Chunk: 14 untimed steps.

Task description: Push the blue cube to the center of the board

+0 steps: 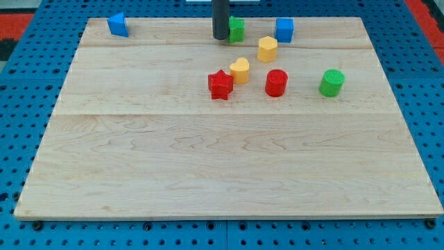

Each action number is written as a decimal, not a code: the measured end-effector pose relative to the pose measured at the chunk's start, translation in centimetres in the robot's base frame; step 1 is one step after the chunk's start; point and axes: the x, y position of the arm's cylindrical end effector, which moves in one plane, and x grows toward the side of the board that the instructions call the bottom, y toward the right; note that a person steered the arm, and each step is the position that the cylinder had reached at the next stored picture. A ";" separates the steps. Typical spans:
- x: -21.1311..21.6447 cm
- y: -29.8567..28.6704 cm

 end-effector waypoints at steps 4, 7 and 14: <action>2.0 0.2; -4.5 10.6; 8.5 11.7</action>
